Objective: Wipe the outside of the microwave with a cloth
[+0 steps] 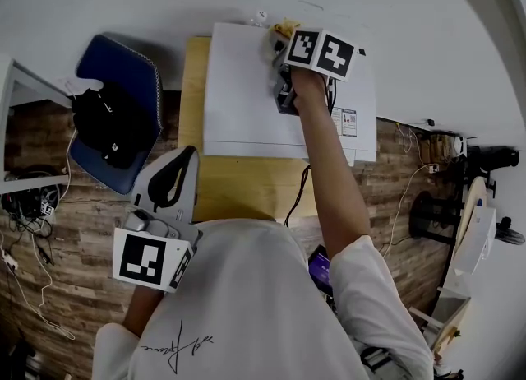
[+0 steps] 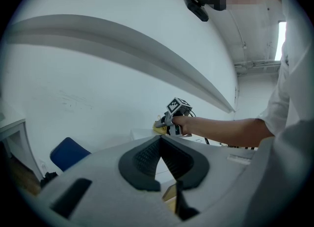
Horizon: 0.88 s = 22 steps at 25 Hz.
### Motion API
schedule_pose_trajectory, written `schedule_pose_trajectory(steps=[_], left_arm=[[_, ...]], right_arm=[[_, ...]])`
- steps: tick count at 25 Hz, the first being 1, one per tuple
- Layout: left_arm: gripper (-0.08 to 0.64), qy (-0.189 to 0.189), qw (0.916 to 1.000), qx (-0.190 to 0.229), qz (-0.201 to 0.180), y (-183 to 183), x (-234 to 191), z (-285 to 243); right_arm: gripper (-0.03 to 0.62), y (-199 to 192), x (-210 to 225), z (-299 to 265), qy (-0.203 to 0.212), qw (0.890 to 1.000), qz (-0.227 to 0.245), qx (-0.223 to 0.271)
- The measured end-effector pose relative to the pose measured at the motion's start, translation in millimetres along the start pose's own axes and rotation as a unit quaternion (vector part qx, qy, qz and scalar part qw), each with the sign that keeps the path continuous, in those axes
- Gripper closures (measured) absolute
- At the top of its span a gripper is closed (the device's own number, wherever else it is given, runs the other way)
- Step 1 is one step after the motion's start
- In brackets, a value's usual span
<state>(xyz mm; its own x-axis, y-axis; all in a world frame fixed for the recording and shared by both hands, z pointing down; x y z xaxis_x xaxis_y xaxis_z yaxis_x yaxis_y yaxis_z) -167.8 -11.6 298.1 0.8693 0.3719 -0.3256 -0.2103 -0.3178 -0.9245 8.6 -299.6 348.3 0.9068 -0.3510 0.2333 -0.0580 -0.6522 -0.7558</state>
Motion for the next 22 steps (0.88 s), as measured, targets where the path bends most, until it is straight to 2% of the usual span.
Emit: schedule_pose_trajectory(steps=[13,20,22], left_arm=[[0.568,0.027,0.9996,0.008,0.005,1.8,-9.0,17.9],[0.568,0.052,0.9985,0.012,0.008,0.9,-14.2,32.0],[0.568,0.055,0.9984,0.012,0.010,0.5,-12.9,33.9]], right_arm=[[0.477,-1.5,-66.5,-26.4,0.049,0.998,0.031,-0.010],[0.477,-3.9,-103.0,-36.8,0.089,0.995,0.035,-0.017],[0.477,-6.1,-115.9,-38.7,0.112,0.993,0.036,-0.023]])
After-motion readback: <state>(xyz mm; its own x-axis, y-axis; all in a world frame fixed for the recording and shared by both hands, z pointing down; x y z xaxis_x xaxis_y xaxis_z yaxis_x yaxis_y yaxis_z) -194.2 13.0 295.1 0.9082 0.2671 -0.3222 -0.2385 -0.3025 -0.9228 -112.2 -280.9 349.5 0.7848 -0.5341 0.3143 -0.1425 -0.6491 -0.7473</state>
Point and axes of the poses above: the fingertips, and each gripper's own axes: z backward along the fingers, x to its right, y out of its top, the point moved 6 cm from there along z, backward along the fingers, and after that the axes turned 5 degrees about z, right-handed, at the moved point
